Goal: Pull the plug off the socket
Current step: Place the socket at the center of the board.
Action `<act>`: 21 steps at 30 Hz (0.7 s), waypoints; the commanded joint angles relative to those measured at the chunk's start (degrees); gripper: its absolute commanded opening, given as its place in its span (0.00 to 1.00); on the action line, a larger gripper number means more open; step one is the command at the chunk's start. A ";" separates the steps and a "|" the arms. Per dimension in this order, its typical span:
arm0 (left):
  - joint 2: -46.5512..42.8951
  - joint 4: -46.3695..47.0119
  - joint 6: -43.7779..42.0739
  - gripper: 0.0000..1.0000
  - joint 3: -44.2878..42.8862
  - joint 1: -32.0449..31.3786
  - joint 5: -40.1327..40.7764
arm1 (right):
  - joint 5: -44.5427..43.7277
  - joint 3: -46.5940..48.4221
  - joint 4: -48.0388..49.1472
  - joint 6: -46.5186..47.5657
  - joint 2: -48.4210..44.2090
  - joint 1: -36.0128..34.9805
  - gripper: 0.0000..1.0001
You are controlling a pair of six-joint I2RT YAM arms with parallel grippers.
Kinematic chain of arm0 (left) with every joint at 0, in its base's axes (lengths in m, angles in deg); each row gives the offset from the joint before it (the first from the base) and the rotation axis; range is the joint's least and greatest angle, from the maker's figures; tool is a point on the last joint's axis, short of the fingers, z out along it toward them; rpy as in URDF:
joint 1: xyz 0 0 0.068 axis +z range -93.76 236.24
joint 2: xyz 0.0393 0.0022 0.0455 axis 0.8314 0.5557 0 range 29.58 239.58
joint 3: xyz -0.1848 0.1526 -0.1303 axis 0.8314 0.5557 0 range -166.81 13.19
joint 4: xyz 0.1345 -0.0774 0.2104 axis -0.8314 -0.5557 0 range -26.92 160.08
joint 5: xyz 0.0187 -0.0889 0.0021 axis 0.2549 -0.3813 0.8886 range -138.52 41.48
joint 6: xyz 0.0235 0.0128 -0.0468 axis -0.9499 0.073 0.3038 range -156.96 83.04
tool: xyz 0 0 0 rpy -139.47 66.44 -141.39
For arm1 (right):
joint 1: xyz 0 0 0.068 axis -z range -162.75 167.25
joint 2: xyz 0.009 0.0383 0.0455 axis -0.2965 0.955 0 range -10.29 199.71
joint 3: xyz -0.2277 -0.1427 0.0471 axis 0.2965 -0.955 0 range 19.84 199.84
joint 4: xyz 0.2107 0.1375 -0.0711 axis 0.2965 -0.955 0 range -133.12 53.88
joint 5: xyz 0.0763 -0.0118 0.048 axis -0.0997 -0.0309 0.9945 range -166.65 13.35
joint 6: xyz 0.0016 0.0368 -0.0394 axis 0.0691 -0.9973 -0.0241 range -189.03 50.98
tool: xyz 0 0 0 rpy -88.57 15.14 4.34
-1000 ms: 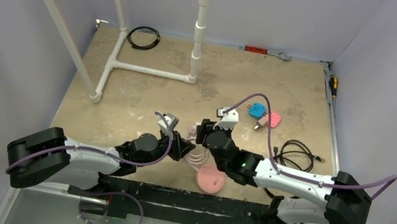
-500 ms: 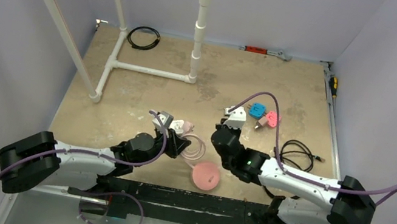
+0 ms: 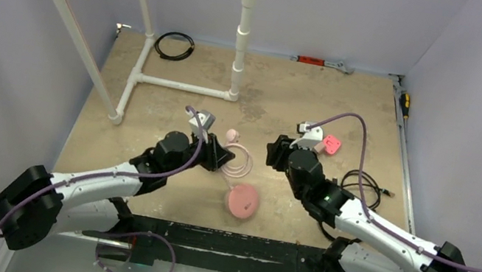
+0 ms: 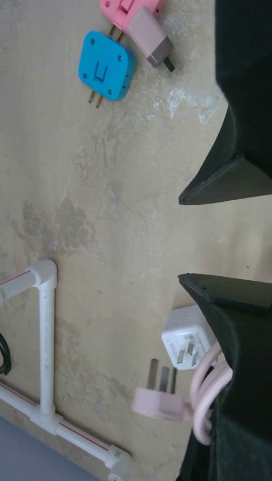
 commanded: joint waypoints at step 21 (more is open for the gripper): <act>31.87 -6.59 -13.33 0.02 -37.23 3.80 -10.90 | 7.09 -3.79 -1.35 -0.48 -10.27 12.37 0.96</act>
